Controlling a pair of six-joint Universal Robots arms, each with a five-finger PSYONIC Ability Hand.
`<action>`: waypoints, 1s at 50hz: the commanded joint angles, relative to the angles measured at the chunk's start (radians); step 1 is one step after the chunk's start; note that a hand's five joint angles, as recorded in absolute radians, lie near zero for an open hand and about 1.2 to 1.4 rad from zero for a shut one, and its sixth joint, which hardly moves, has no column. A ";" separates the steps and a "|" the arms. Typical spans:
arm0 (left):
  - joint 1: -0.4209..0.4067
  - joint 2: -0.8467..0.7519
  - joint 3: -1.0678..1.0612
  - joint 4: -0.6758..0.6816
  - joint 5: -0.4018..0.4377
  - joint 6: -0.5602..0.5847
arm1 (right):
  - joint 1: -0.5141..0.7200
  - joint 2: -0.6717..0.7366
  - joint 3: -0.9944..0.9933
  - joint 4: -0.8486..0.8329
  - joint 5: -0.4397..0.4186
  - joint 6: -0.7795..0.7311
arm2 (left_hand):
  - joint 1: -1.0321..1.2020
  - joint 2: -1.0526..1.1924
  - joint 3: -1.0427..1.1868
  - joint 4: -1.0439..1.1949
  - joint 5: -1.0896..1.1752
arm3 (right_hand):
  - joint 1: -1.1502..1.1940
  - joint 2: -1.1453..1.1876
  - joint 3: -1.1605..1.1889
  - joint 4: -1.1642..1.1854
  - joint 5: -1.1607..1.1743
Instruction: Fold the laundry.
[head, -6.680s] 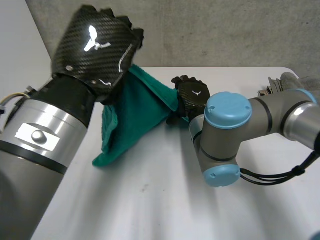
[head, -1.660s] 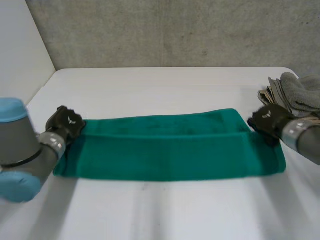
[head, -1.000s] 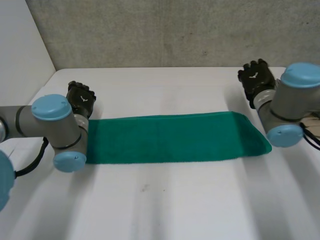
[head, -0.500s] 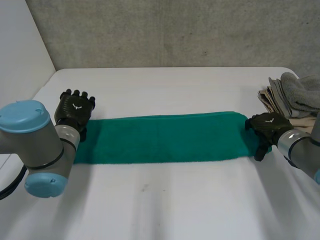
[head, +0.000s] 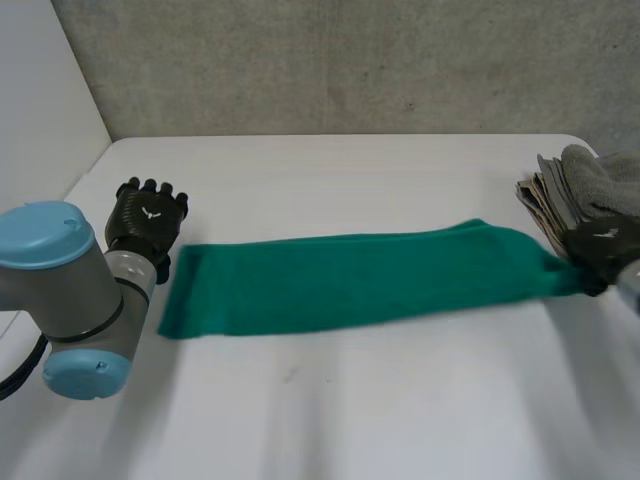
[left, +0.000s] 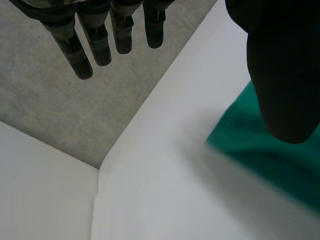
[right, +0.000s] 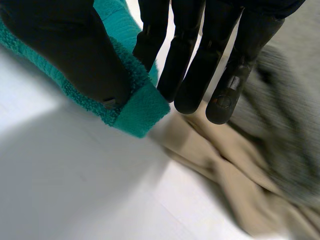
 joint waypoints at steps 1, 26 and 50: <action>0.007 0.042 -0.035 -0.002 0.000 -0.001 | -0.138 -0.057 0.040 0.070 0.006 -0.209 | -0.013 -0.029 -0.037 -0.030 -0.049 | 0.419 0.221 0.214 0.206 0.240; 0.133 0.240 -0.090 -0.006 0.092 -0.114 | 0.756 0.228 -0.541 -0.020 -0.077 -0.008 | -0.013 -0.029 -0.037 -0.030 -0.049 | 0.419 0.221 0.214 0.206 0.240; -0.075 0.129 0.002 -0.006 0.106 -0.185 | 0.689 0.185 -0.418 0.069 0.144 0.253 | -0.013 -0.029 -0.037 -0.030 -0.049 | -0.803 -1.001 -1.008 -1.016 -0.982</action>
